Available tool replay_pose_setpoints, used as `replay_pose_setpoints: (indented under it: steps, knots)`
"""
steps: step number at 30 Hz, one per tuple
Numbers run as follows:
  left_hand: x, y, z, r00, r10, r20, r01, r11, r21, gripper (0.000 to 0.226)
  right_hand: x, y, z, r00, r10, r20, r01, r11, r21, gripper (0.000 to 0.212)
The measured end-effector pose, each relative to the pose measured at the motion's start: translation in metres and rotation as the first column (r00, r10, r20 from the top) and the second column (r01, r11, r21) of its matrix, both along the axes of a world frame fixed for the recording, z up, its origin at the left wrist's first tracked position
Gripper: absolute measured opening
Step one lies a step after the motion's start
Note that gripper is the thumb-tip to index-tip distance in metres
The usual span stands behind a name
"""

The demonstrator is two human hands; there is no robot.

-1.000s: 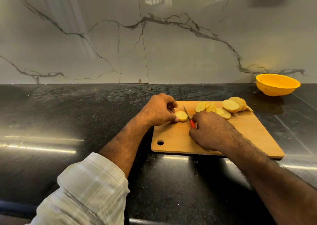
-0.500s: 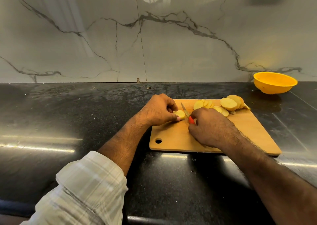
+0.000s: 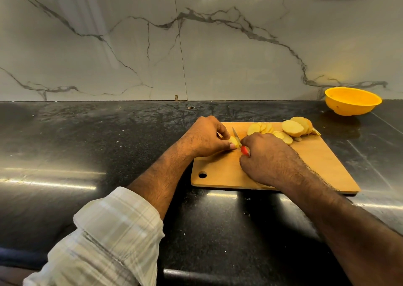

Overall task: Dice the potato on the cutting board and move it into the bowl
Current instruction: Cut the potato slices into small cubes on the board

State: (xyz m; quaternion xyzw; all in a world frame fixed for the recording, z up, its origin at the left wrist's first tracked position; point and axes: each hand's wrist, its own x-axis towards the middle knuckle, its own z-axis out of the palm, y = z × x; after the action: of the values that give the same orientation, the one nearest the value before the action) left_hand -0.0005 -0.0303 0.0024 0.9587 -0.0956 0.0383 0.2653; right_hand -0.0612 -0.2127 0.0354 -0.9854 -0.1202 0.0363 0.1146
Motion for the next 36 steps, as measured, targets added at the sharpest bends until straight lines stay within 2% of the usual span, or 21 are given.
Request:
replay_pose_setpoints:
  steps: [5, 14, 16, 19, 22, 24, 29, 31, 34, 36]
  knots:
    - [0.005, -0.001, -0.001, 0.999, 0.047, 0.008, -0.048, 0.997, 0.064, 0.034, 0.000, 0.001, 0.000, 1.000, -0.002, 0.007, 0.002, 1.000, -0.018, 0.047]
    - [0.007, 0.003, -0.002, 0.997, 0.081, 0.001, -0.081, 0.996, 0.026, 0.029, 0.001, 0.002, -0.004, 1.000, 0.013, -0.008, -0.013, 0.999, -0.043, 0.043]
    - [0.007, 0.004, -0.002, 0.997, 0.079, 0.000, -0.079, 0.997, 0.025, 0.030, 0.002, 0.002, -0.006, 1.000, 0.018, 0.023, -0.017, 0.999, -0.050, 0.033]
    - [0.008, 0.005, -0.003, 0.997, 0.072, 0.008, -0.073, 0.996, 0.042, 0.032, 0.002, 0.001, -0.008, 0.997, 0.027, 0.071, -0.023, 0.998, -0.061, 0.006]
    - [0.007, 0.005, -0.003, 0.998, 0.060, 0.013, -0.060, 0.997, 0.054, 0.035, 0.004, 0.002, -0.012, 0.997, 0.037, 0.071, -0.032, 0.997, -0.069, 0.004]
    - [0.007, 0.004, -0.003, 0.999, 0.048, 0.014, -0.049, 0.998, 0.047, 0.035, 0.006, 0.002, -0.017, 0.995, 0.045, 0.086, -0.039, 0.996, -0.076, 0.009]
    - [0.006, 0.005, -0.002, 0.999, 0.046, 0.017, -0.047, 0.998, 0.031, 0.035, 0.004, 0.003, -0.013, 0.995, 0.056, 0.086, -0.052, 0.997, -0.053, 0.006]
    - [0.006, 0.005, -0.002, 0.999, 0.049, 0.007, -0.049, 0.998, 0.024, 0.033, 0.004, 0.001, -0.012, 0.994, 0.051, 0.099, -0.047, 0.998, -0.042, 0.017]
    - [0.005, 0.005, -0.002, 0.999, 0.046, 0.007, -0.046, 0.999, 0.016, 0.032, -0.001, 0.003, -0.004, 0.999, 0.033, 0.026, -0.033, 0.999, -0.026, 0.040]
    - [0.004, 0.005, -0.001, 0.999, 0.042, 0.012, -0.042, 0.999, 0.015, 0.032, -0.003, 0.004, -0.002, 0.999, 0.036, 0.001, -0.036, 0.999, -0.029, 0.045]
